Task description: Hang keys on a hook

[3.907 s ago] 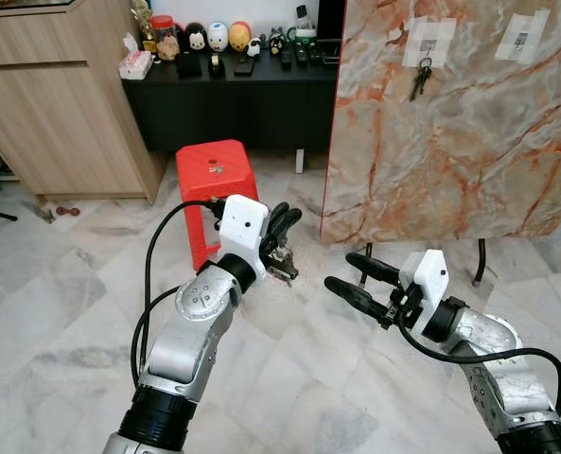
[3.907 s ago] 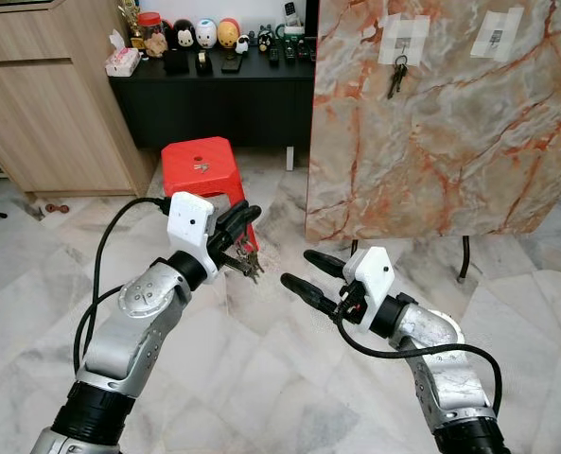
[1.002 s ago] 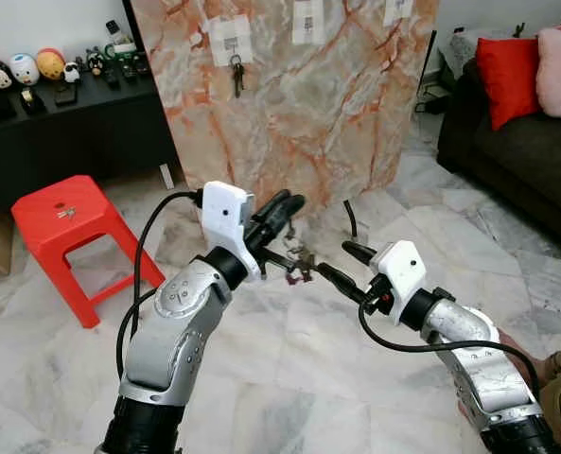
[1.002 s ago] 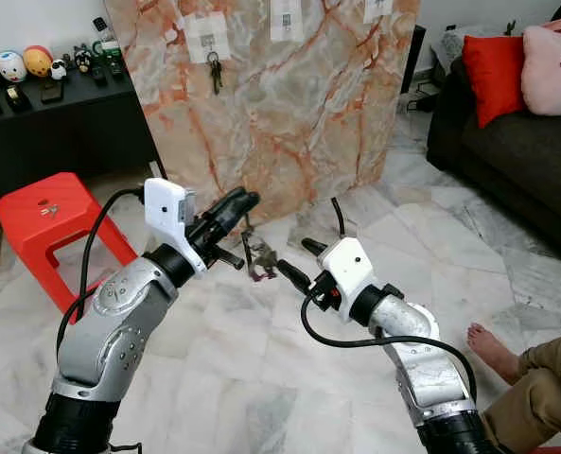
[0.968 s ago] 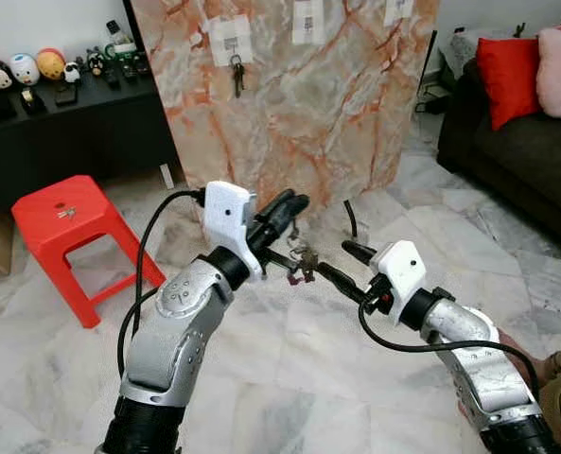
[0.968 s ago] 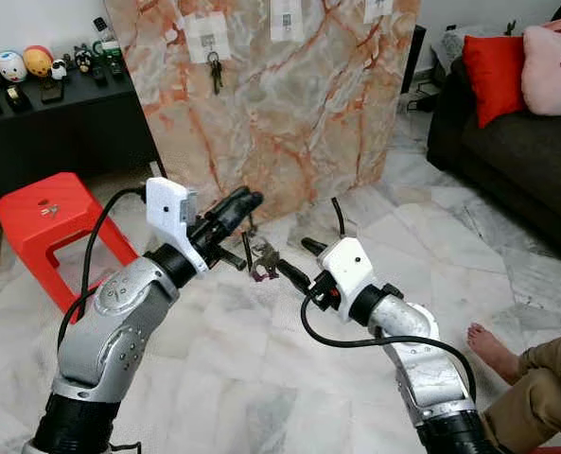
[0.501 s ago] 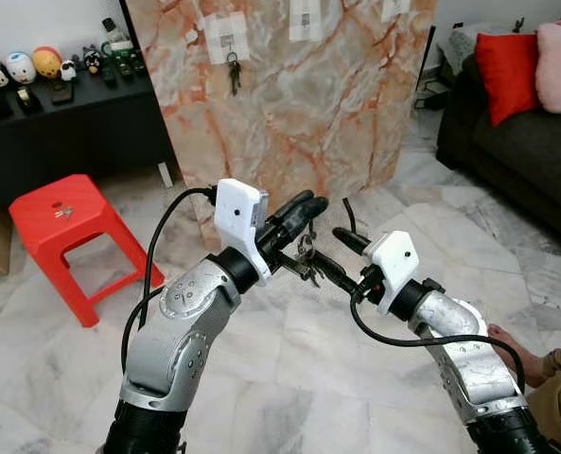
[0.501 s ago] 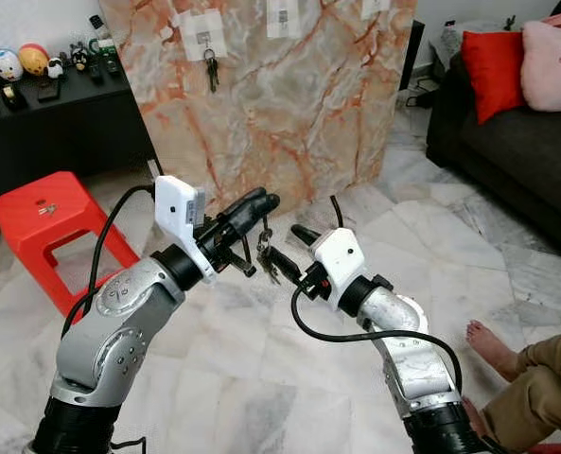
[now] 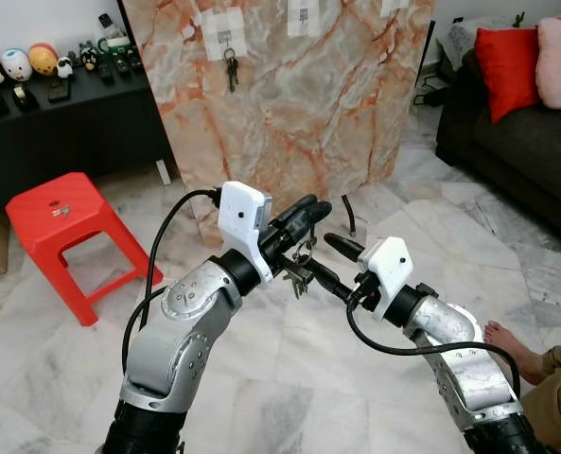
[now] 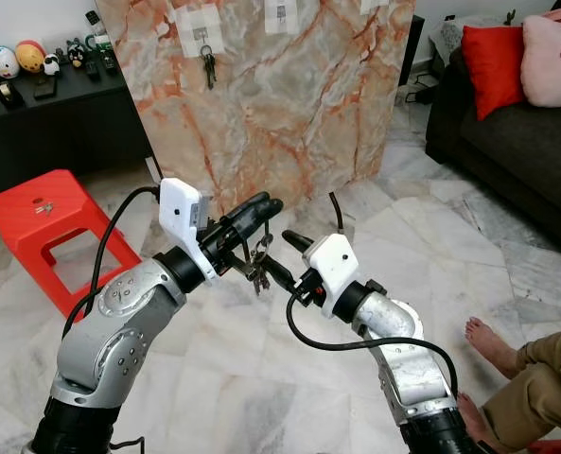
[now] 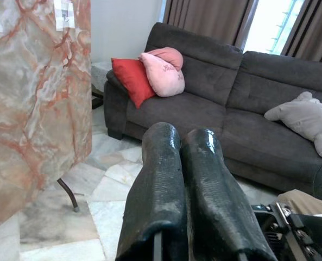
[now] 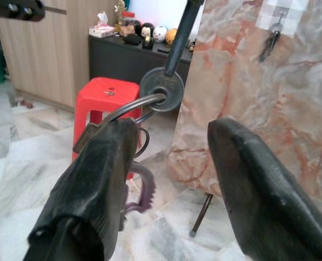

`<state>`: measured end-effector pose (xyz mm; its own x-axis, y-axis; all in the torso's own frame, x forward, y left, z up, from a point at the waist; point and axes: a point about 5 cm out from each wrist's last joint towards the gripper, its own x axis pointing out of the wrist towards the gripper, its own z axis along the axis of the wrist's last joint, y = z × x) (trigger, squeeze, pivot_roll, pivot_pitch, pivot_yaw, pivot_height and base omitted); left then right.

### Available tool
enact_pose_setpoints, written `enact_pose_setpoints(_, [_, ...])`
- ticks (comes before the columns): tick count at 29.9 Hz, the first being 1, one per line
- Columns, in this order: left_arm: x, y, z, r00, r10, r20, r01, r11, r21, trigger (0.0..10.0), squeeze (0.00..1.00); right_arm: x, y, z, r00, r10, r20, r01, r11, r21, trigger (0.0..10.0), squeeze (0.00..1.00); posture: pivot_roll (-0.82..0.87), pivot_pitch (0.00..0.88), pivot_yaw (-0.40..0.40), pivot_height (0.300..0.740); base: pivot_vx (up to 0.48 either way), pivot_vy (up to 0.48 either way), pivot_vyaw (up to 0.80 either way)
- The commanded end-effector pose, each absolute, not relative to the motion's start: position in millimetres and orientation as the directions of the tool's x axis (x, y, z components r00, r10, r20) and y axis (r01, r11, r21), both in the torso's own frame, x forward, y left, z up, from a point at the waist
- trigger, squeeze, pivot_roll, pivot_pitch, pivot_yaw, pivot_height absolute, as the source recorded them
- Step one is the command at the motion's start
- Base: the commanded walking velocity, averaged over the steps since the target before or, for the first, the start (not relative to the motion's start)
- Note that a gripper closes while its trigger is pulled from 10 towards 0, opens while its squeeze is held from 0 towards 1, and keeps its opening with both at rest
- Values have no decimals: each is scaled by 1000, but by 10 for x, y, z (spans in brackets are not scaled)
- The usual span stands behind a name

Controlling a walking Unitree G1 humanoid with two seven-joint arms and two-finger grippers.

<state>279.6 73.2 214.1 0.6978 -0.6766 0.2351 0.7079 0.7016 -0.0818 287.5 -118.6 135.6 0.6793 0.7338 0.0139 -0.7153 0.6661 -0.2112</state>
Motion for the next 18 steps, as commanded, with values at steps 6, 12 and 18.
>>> enact_pose_setpoints(6, [2744, 699, 2218, 665, -697, 269, 734, 676, -65, 10000, 0, 2756, -1167, 1410, 695, 719, 14, -699, 680, -220, 10000, 0, -154, 82, 12, 740, 0, 0, 0])
enact_pose_setpoints(12, [2741, 681, 2204, 660, -703, 267, 740, 670, -66, 10000, 0, 2825, -1444, 1423, 885, 464, 38, -442, 864, -243, 10000, 0, -160, 82, 12, 740, 0, 0, 0])
enact_pose_setpoints(18, [2742, 672, 2199, 658, -705, 266, 741, 668, -64, 10000, 0, 2887, -1609, 1447, 946, 317, 64, -305, 941, -150, 10000, 0, -163, 78, 11, 740, 0, 0, 0])
